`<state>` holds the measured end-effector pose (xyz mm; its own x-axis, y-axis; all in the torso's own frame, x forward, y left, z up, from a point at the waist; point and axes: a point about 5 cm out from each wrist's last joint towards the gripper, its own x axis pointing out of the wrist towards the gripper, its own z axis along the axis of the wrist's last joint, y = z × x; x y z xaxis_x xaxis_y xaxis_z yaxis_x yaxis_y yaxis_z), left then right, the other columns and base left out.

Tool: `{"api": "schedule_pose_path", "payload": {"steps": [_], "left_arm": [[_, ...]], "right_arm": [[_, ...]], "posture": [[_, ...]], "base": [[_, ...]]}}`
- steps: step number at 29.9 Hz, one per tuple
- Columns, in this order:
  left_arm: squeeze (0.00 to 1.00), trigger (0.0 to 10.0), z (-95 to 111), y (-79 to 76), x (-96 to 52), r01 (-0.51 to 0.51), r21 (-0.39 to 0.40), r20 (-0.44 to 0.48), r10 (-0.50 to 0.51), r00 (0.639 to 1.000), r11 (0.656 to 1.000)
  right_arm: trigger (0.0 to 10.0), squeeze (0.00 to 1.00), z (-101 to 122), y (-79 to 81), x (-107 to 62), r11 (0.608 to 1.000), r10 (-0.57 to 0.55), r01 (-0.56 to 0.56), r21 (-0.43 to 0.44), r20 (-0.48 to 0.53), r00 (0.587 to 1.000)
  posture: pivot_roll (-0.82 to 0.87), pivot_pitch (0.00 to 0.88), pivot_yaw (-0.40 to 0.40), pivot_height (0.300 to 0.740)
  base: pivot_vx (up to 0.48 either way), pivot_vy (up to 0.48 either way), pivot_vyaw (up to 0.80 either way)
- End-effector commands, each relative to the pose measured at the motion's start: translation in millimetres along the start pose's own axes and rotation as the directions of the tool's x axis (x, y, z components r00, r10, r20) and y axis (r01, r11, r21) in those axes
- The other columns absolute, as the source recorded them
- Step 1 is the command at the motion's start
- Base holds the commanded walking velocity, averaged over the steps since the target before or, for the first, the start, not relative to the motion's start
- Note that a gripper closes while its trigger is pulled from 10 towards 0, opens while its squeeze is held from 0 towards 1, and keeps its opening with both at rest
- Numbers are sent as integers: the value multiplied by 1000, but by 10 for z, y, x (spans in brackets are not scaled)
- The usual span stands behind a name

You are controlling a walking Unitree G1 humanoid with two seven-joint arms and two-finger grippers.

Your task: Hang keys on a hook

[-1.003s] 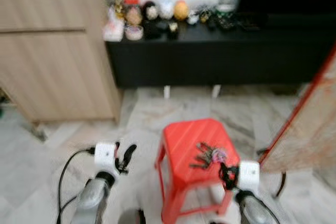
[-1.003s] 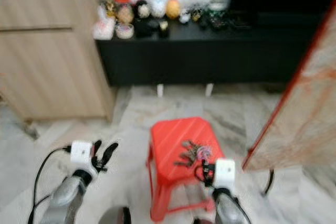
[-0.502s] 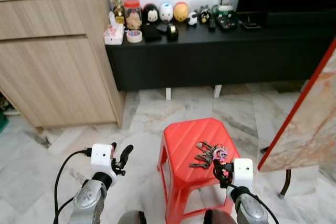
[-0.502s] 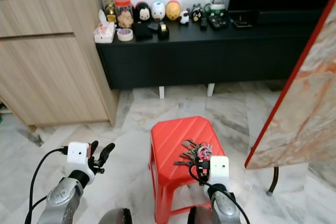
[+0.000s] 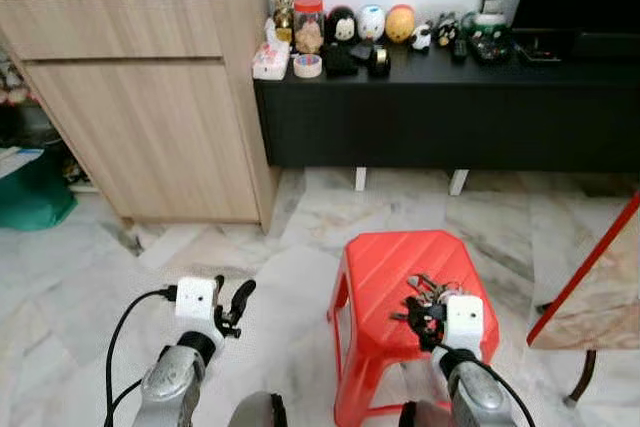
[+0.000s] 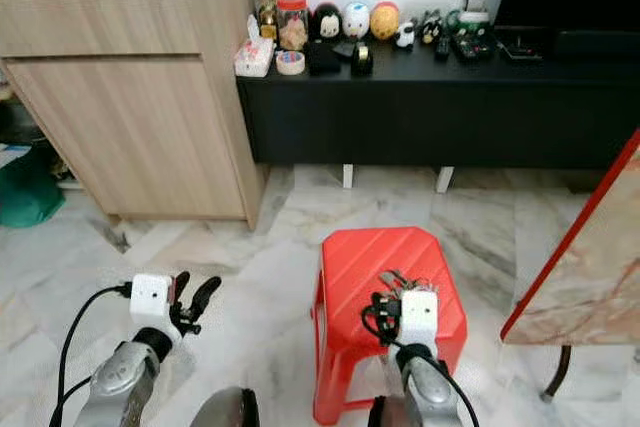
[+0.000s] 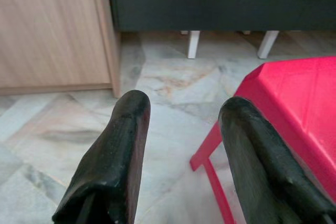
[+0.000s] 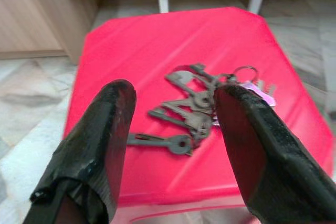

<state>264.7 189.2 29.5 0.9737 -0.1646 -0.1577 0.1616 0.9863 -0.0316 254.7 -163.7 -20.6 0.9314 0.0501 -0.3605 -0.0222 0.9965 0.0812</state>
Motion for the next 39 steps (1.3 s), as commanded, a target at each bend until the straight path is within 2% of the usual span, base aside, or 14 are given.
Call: {"api": "schedule_pose_path", "payload": {"steps": [1,11,17,24,27,36,39], "left_arm": [[0,10000,43,-5,10,5,5,15,-5,1000,1000],[0,10000,67,-2,21,1,-4,21,-1,1000,1000],[0,10000,37,13,5,6,1,0,-6,1000,1000],[0,10000,28,7,-11,8,-2,-4,-8,1000,1000],[0,10000,34,-1,-8,11,-1,-4,-11,1000,1000],[0,10000,43,-32,-7,18,-1,-3,-18,1000,1000],[0,10000,58,-46,-1,21,-2,3,-21,1000,1000]], "right_arm": [[10000,0,-28,-6,-6,1000,-13,13,11,-17,1000],[10000,0,-17,-47,2,997,-59,60,40,-17,998],[10000,0,-21,-54,-4,997,-70,70,38,-16,997],[10000,0,-62,-56,-9,993,-82,86,77,-50,995],[10000,0,-112,-6,23,996,-45,54,71,-128,991],[10000,0,-76,16,117,997,-58,66,27,-217,974],[10000,0,-52,33,146,996,-54,68,54,-232,971]], "posture": [[14,22,3,626],[14,26,4,626],[15,29,6,626],[15,30,8,626],[15,35,12,626],[26,56,10,626],[32,65,7,626]], "base": [[247,0,0],[259,0,0],[0,0,0],[0,0,0],[0,0,0],[0,0,0],[0,0,0]]}}
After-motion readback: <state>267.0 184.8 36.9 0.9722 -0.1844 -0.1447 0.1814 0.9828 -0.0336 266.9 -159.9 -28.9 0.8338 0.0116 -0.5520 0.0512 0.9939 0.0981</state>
